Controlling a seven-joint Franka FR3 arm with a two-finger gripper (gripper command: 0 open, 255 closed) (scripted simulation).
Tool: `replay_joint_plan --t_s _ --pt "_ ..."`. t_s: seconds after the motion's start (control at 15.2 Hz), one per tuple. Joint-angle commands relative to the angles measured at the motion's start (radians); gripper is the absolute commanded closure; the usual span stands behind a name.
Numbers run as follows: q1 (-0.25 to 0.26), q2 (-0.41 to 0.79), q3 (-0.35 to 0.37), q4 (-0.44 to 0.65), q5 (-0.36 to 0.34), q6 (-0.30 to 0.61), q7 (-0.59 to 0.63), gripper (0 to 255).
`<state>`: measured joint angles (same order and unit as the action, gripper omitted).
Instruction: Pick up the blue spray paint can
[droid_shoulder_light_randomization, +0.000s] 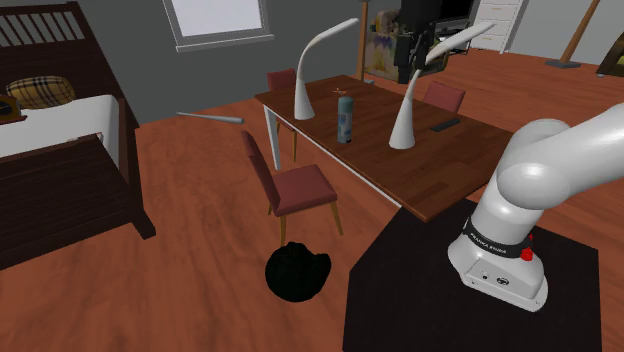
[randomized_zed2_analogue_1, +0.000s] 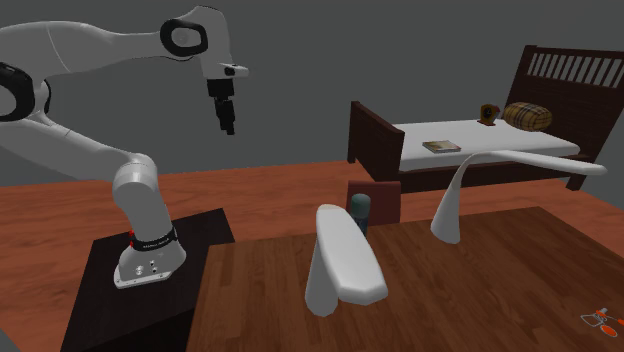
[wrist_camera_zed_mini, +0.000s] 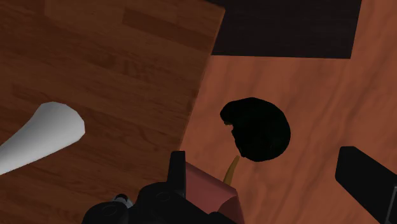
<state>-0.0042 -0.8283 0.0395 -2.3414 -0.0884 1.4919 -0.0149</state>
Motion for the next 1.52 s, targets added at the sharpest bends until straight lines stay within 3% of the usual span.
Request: replay_joint_plan --t_s 0.0,0.79,1.45 --pt "0.000 0.000 0.000 0.000 0.000 0.000 0.000 0" --pt "-0.029 0.333 -0.199 0.066 -0.071 0.295 -0.222 0" --pt "-0.038 0.698 -0.327 0.274 -0.001 0.460 -0.431 0"
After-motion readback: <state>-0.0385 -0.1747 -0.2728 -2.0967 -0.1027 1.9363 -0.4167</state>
